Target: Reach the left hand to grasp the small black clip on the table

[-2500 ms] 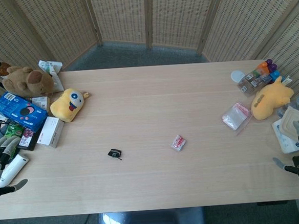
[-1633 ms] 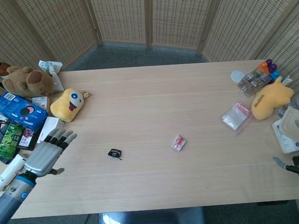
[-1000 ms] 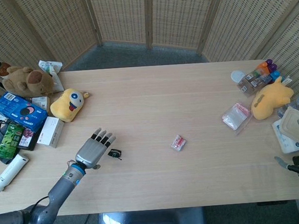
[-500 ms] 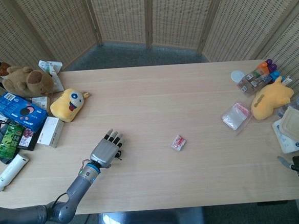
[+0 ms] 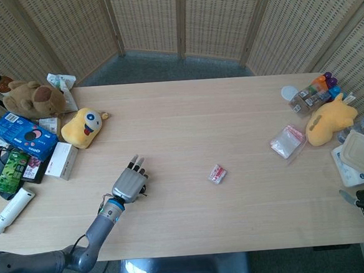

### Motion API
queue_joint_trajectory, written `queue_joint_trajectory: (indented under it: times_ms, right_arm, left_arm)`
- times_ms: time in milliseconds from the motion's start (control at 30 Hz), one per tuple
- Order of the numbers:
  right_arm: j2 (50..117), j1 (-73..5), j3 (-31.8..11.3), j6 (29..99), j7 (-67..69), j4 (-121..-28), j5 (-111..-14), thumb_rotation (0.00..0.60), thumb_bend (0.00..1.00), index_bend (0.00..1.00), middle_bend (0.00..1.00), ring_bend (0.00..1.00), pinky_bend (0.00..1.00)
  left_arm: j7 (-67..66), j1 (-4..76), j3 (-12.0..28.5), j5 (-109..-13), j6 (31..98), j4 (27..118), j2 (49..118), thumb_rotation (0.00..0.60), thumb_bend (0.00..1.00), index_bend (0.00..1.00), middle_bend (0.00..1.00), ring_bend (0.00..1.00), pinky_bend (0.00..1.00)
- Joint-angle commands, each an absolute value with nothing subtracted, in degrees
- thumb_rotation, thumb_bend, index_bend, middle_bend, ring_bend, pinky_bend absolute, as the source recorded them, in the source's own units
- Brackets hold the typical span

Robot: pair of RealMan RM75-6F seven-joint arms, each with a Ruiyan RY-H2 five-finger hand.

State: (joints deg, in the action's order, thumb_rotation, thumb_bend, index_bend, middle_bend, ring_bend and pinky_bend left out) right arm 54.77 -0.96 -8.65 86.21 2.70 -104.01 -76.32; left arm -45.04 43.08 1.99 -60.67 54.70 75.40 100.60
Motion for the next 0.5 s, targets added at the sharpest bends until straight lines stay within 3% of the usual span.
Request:
queue_joint_trajectory:
  times_ms: [33, 233, 500]
  right_arm:
    - [54.8, -1.0, -8.6, 86.2, 2.7, -104.0, -76.3, 0.488, 0.00, 0.00, 0.00, 0.00, 0.00]
    - [54.7, -0.9, -8.5, 86.1, 2.6, -104.2, -76.4, 0.487, 0.00, 0.00, 0.00, 0.00, 0.00]
    - [54.6, -0.9, -8.5, 86.0, 2.7, -104.2, -76.1, 0.491, 0.00, 0.00, 0.00, 0.00, 0.00]
  left_arm:
    - [-44.6, 42.8, 1.9, -61.4, 55.3, 75.0, 100.8, 0.600, 0.08, 0.55, 0.47, 0.01, 0.00]
    - [-43.7, 42.5, 1.8, -62.9, 56.2, 74.9, 100.6, 0.600, 0.09, 0.69, 0.61, 0.09, 0.00]
    - [-44.3, 42.8, 3.0, -64.3, 57.9, 78.3, 98.3, 0.600, 0.09, 0.69, 0.62, 0.11, 0.00]
